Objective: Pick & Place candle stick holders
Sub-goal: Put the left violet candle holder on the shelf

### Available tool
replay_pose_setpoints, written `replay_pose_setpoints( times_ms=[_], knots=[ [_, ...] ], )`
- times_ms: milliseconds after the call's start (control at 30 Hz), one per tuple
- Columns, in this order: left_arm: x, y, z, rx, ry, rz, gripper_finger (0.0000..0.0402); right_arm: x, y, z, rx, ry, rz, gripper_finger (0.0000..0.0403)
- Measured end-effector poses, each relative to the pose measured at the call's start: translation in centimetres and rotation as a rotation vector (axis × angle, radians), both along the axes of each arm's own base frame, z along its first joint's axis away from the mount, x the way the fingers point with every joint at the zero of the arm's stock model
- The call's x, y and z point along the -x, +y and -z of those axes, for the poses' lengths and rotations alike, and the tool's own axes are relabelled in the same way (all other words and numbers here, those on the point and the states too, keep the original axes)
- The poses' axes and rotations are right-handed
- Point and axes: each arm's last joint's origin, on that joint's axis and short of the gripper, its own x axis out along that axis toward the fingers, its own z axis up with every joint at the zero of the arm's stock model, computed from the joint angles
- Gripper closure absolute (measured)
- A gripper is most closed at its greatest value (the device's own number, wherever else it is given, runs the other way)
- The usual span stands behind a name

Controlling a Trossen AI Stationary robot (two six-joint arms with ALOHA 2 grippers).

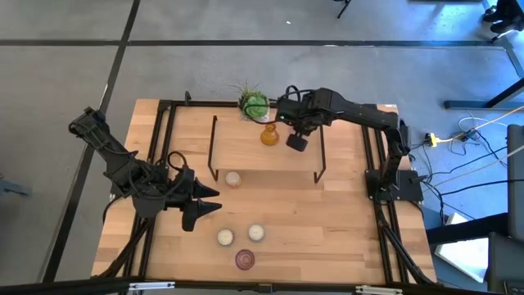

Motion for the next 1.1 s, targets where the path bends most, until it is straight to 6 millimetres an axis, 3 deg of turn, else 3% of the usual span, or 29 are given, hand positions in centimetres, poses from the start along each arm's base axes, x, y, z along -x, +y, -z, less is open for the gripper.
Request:
replay_pose_setpoints(
  times_ms=[233, 933, 1100],
  knots=[
    [0.0, 0.0, 0.0, 0.002, 0.001, 0.005, 0.0162, 0.2, 0.4, 1.8, 0.03, 0.076, 0.004, 0.0371],
    [0.1, 0.0, 0.2, -0.011, 0.018, 0.008, 0.0162, -0.1, 1.1, 1.5, 0.026, 0.06, -0.001, 0.037],
    [0.1, 0.0, 0.2, -0.004, 0.018, 0.005, 0.0162, -0.2, 1.2, 1.6, -0.022, 0.048, -0.003, 0.0348]
  ],
)
